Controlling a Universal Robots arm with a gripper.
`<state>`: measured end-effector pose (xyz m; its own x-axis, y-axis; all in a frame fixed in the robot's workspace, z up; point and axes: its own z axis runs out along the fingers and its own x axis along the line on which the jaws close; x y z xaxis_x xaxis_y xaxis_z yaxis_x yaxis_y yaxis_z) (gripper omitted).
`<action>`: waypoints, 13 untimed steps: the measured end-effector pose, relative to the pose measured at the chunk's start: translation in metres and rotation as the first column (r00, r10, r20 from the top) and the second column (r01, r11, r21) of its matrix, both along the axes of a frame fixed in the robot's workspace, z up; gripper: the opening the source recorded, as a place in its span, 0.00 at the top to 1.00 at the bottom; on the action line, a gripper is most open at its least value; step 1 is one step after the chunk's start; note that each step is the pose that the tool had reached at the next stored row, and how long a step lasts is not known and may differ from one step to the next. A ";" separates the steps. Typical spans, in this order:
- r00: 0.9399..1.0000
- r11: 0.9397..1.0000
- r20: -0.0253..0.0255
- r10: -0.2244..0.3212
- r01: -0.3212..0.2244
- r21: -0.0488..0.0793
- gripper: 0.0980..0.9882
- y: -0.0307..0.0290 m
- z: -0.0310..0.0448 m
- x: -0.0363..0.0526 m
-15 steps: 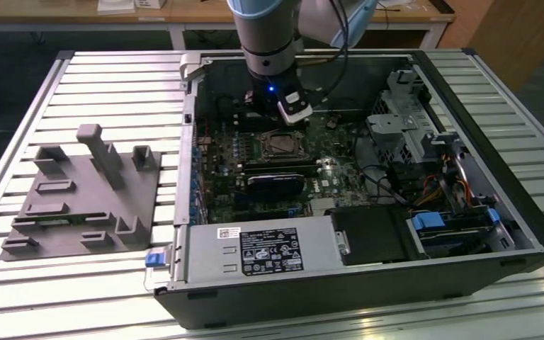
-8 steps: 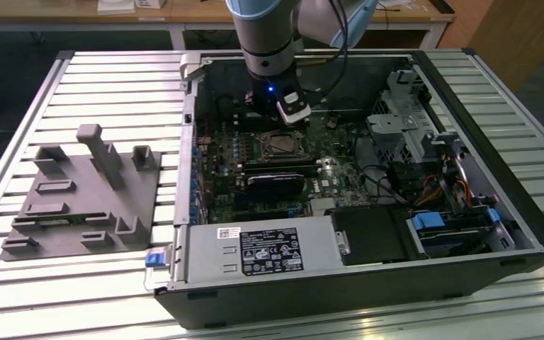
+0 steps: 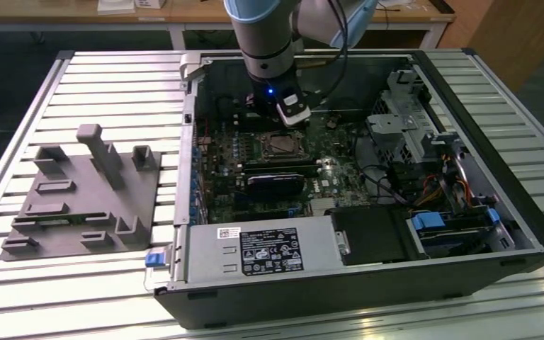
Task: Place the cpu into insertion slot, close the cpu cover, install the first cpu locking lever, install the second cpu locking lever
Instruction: 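Install the first cpu locking lever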
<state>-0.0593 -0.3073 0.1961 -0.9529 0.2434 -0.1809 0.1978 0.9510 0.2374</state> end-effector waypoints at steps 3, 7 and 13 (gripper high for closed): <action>1.000 1.000 0.006 -0.006 0.006 -0.001 0.99 0.0000 -0.0015 0.0000; 1.000 1.000 0.011 -0.012 0.012 -0.002 0.99 0.0000 -0.0028 0.0000; 1.000 1.000 0.017 -0.017 0.017 -0.006 0.99 -0.0001 -0.0047 0.0000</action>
